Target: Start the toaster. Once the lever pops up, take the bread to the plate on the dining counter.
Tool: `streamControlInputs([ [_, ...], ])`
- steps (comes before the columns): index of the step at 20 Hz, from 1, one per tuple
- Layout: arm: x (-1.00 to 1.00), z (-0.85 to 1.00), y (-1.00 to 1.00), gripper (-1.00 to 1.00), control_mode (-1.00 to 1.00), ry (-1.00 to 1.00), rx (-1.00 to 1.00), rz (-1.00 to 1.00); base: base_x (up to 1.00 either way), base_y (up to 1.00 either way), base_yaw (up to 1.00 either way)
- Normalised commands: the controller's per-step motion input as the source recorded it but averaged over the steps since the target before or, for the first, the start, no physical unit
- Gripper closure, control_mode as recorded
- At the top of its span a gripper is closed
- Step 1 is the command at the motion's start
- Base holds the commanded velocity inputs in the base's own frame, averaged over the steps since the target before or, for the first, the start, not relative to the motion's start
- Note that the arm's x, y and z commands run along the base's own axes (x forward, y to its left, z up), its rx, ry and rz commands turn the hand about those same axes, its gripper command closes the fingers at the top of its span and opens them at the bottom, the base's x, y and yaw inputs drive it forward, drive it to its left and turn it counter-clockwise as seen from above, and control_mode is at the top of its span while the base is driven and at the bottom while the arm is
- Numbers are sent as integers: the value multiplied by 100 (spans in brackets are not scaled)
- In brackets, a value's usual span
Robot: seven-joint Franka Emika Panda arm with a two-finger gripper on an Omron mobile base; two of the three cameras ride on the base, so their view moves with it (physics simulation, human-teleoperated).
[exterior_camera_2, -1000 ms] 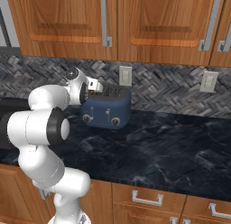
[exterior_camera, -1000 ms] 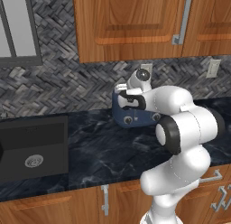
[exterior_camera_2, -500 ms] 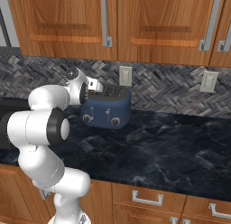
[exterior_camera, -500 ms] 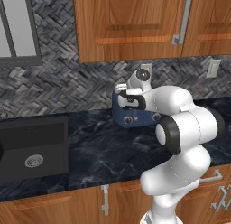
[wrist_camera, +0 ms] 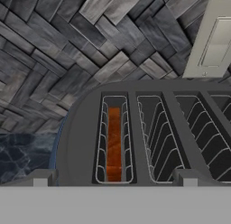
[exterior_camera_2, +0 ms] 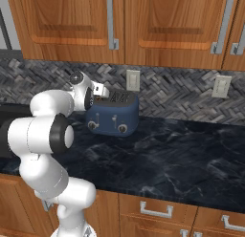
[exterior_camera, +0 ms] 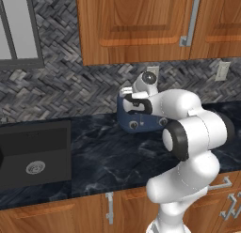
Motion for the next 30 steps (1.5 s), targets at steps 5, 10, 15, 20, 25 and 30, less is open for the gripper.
streamControlInputs([
  [5,0,0,0,-100,-100,0,0,0,0,0,0],
  [10,0,0,0,-100,-100,0,0,0,0,0,0],
  [15,0,0,0,-100,-100,0,0,0,0,0,0],
  [20,0,0,0,-100,-100,0,0,0,0,0,0],
  [25,0,0,0,-100,-100,0,0,0,0,0,0],
  [30,0,0,0,-100,-100,0,0,0,0,0,0],
])
